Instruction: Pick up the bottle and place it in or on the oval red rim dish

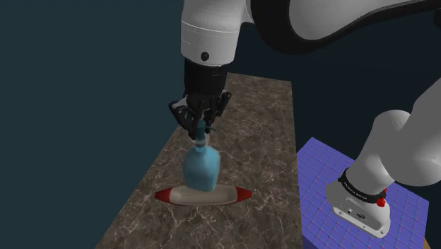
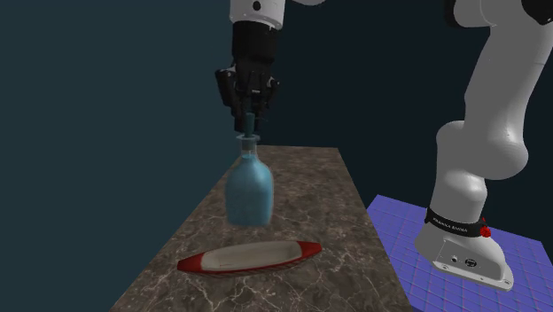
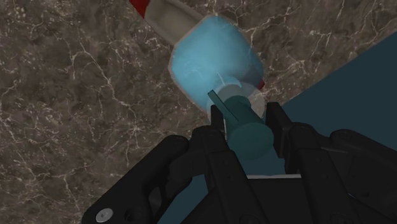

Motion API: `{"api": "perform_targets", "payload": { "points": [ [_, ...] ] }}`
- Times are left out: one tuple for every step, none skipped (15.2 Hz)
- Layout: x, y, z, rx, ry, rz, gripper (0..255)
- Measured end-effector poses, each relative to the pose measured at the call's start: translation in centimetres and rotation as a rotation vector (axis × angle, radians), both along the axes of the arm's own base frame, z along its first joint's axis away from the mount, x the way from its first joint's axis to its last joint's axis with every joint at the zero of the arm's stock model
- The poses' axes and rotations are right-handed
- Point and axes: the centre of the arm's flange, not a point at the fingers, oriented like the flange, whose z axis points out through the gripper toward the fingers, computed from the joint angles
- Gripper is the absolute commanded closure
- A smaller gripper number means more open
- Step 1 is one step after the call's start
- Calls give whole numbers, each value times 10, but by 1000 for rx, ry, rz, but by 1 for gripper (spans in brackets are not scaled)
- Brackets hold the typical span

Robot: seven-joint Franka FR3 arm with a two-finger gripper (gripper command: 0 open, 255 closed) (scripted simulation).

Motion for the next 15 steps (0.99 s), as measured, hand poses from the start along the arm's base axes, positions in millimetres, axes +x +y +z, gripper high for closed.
{"api": "perform_targets", "payload": {
  "points": [
    [1,-1,-6,0,0,0,255],
    [2,-1,-11,0,0,0,255],
    [1,-1,-16,0,0,0,255],
    [1,-1,-21,0,0,0,255],
    [2,-1,-26,0,0,0,255],
    [1,0,-31,0,0,0,255],
    [0,-1,-37,0,0,0,255],
    [1,-1,-41,0,0,0,255],
    [1,0,-48,0,0,0,255],
    [0,-1,-53,0,0,0,255],
    [1,-1,-59,0,0,0,255],
    [2,-1,-64,0,0,0,255],
    [1,-1,-69,0,0,0,255],
    [1,-1,-74,0,0,0,255],
    [0,-1,-79,0,0,0,255]
  ]
}}
